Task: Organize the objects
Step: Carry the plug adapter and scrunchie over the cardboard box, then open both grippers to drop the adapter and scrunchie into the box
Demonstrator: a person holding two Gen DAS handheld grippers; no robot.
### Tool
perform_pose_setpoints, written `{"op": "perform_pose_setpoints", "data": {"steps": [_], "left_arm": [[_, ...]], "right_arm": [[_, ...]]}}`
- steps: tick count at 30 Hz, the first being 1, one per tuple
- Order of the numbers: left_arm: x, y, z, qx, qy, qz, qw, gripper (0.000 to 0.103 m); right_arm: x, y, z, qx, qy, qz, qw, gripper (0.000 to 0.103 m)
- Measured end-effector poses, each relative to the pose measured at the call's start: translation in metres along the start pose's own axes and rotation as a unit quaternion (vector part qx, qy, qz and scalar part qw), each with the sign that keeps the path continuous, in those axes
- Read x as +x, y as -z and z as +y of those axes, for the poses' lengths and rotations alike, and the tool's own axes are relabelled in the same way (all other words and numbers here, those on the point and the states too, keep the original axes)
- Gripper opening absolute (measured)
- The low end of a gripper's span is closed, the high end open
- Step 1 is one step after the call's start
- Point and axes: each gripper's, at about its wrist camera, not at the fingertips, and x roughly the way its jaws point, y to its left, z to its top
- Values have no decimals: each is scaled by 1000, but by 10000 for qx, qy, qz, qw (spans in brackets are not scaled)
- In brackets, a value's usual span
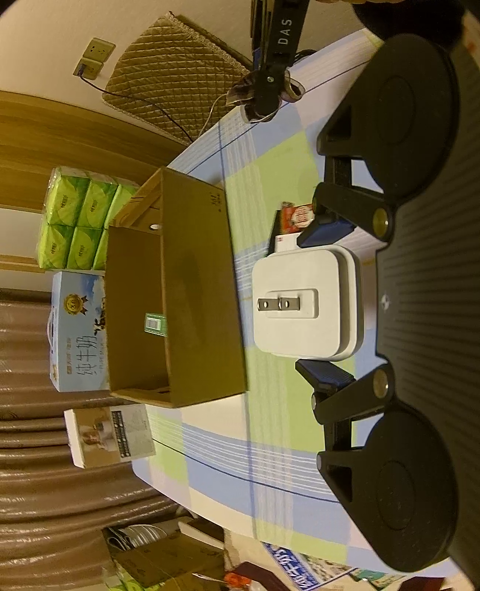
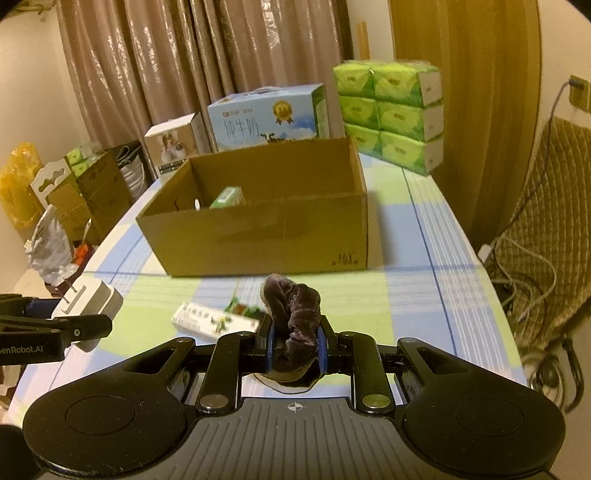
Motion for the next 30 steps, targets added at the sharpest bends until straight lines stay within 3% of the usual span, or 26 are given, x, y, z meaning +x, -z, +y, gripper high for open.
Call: {"op": "perform_pose_setpoints", "data": {"steps": [19, 24, 30], "left_arm": [[77, -151, 22, 266, 9, -202, 9994, 61], [107, -176, 41, 160, -105, -52, 9998, 61], [137, -182, 51, 208, -244, 112, 9994, 61]], "right_arm": [[84, -150, -13, 2, -296, -187, 9994, 19], [110, -167, -18, 88, -260, -67, 9996, 19], [132, -169, -22, 103, -186, 56, 9998, 19]]}}
